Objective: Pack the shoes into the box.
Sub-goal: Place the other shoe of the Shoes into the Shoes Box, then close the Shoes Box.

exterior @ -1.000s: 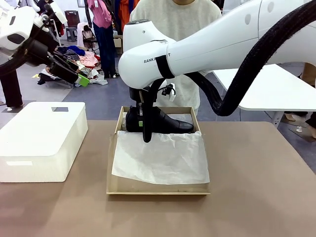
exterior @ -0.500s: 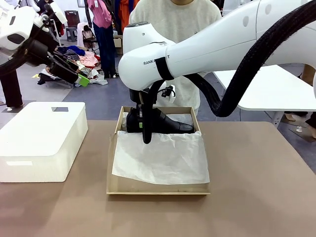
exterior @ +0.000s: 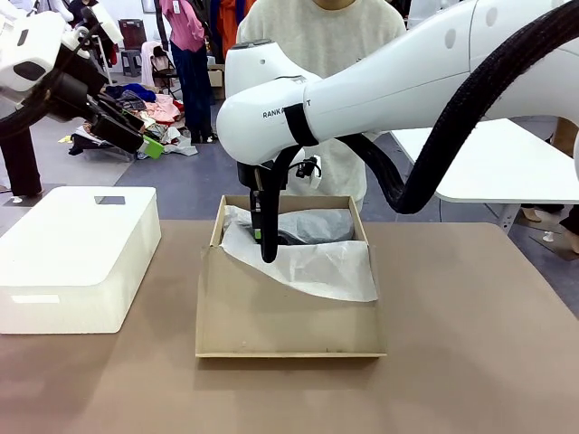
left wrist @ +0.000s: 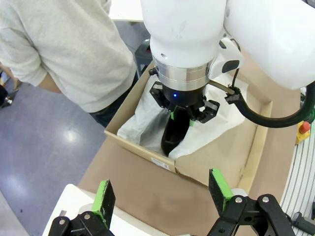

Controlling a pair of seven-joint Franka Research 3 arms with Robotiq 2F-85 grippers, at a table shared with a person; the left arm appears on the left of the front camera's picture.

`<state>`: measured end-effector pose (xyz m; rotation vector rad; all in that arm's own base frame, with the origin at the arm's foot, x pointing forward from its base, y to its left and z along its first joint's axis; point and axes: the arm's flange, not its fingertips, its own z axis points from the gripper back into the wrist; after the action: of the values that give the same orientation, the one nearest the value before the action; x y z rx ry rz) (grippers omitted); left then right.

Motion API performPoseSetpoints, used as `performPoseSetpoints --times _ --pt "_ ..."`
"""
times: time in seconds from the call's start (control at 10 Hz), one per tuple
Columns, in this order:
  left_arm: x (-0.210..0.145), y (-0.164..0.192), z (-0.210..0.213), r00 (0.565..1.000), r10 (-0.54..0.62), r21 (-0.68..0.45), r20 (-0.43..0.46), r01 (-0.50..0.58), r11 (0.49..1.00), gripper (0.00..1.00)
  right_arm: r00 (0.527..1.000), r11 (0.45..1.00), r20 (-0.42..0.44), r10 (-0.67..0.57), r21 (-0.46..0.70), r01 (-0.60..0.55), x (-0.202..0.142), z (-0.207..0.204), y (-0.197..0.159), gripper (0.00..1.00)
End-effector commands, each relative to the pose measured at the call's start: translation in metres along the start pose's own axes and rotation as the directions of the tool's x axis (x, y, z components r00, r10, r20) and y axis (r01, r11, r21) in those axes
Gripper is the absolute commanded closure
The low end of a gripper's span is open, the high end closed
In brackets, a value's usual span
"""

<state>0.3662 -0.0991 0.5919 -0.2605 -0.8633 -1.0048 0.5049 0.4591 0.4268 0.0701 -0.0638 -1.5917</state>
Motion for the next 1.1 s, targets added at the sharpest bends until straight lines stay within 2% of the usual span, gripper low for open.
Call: performPoseSetpoints --times 0.0,0.6,0.8,0.9,1.0 --pt "0.0 0.002 0.0 1.0 -0.012 -0.013 0.01 0.012 1.0 0.0 0.999 0.999 -0.001 -0.044 0.0 0.044 0.0 0.01 -0.003 0.0" --pt "0.0 0.002 0.0 1.0 -0.012 -0.013 0.01 0.012 1.0 0.0 0.999 0.999 -0.003 -0.034 0.001 0.034 0.001 0.035 -0.007 0.0" --pt "0.0 0.002 0.0 1.0 -0.012 -0.013 0.01 0.012 1.0 0.0 0.998 0.998 -0.022 -0.065 0.009 0.065 0.004 0.039 -0.007 0.0" --pt "0.0 0.002 0.0 1.0 -0.012 -0.013 0.01 0.012 1.0 0.0 1.0 1.0 -0.006 -0.006 0.012 0.006 0.003 0.031 -0.004 0.0" --pt "0.0 0.002 0.0 1.0 -0.012 -0.013 0.01 0.012 1.0 0.0 1.0 1.0 -0.006 -0.006 0.012 0.006 0.003 0.031 -0.004 0.0"
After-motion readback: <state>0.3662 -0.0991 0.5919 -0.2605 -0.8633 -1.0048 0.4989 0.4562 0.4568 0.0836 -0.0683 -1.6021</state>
